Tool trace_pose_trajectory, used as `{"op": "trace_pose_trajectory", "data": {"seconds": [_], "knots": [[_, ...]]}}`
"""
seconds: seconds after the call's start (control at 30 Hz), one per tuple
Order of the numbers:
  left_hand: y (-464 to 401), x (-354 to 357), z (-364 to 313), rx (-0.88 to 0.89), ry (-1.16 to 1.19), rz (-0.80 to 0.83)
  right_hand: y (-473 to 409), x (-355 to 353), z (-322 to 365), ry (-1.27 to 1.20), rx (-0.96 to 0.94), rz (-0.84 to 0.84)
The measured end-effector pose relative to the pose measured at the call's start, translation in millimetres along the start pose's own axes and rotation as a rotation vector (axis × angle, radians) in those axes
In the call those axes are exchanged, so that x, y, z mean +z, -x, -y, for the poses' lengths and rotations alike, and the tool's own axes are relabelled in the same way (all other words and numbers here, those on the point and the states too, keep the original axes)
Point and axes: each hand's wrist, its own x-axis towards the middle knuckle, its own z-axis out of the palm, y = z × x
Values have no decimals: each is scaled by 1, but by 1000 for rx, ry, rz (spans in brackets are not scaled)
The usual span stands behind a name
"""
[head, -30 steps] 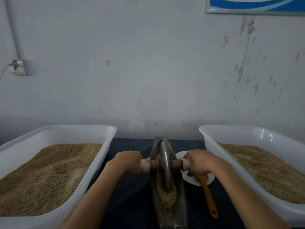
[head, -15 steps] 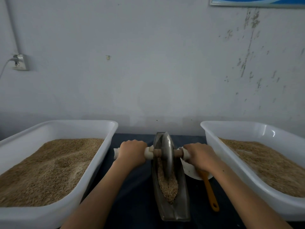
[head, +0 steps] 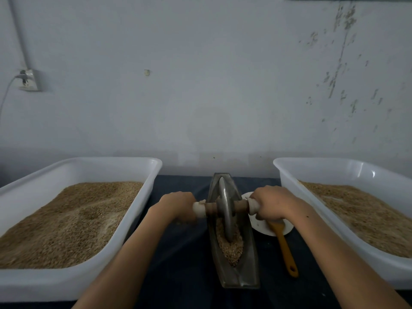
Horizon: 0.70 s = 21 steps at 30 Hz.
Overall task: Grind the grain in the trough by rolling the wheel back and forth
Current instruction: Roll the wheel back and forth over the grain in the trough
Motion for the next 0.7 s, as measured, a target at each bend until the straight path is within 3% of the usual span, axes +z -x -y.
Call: {"op": "trace_pose_trajectory", "data": {"seconds": [0.17,0.3,0.4,0.57,0.7], "knots": [[2,2,-6,0,-146,-273,-4,18,-2,-48,-16,-268],[3,3,-16,-21,-256,-421,-8,27,-7,-127,6,-280],[3,1,-18,-36,-275,-368,-8,25,-10,-114,8,-188],[8,-9,-15,-21,-198,-123,-5,10,-13,-159,6,108],[6,-9,-13,-7,-162,-64,-2,7,-13,-185,-4,157]]}}
